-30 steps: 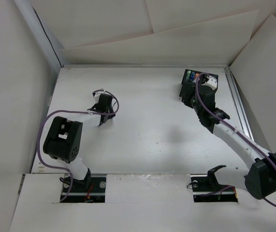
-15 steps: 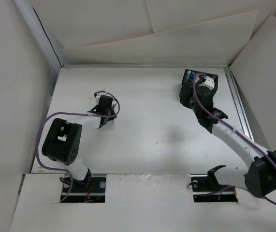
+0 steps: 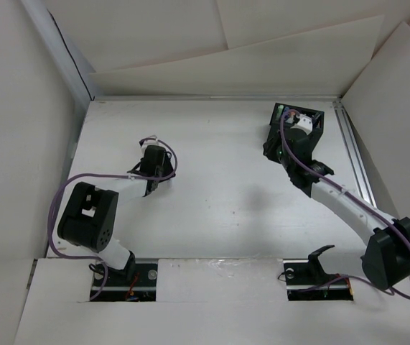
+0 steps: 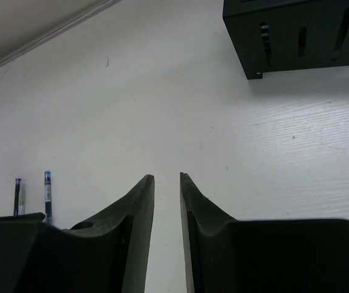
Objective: Sort the stationery into containers
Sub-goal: Pick up the pen from the center of the board.
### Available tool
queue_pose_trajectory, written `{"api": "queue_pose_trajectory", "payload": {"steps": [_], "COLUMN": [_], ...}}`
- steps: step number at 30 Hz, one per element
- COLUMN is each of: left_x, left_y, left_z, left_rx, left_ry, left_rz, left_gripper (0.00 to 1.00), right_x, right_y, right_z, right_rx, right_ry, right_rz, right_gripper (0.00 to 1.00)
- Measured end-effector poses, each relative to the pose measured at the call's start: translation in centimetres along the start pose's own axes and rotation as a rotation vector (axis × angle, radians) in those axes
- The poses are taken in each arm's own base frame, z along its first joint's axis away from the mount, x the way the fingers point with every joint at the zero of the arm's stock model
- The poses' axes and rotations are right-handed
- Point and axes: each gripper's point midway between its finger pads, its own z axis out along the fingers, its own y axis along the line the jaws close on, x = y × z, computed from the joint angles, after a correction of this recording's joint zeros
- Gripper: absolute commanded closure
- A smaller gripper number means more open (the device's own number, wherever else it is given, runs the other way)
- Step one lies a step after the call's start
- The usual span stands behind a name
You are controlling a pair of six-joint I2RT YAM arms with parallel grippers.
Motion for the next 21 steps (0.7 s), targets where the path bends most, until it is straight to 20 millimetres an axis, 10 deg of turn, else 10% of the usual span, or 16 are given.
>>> {"api": "queue_pose_trajectory", "payload": {"steps": [21], "left_x": [0.6], "left_y": [-0.7], "left_z": [1.5], "left_rx": [-0.023], "left_ry": [0.056], "left_rz": [0.058], "left_gripper": [0.92], "right_x": [0.4], "right_y": [0.6], "right_z": [-0.2], "right_rx": [-0.012], "right_ry": [0.005], "right_rz": [-0.009], "right_gripper": [0.71]}}
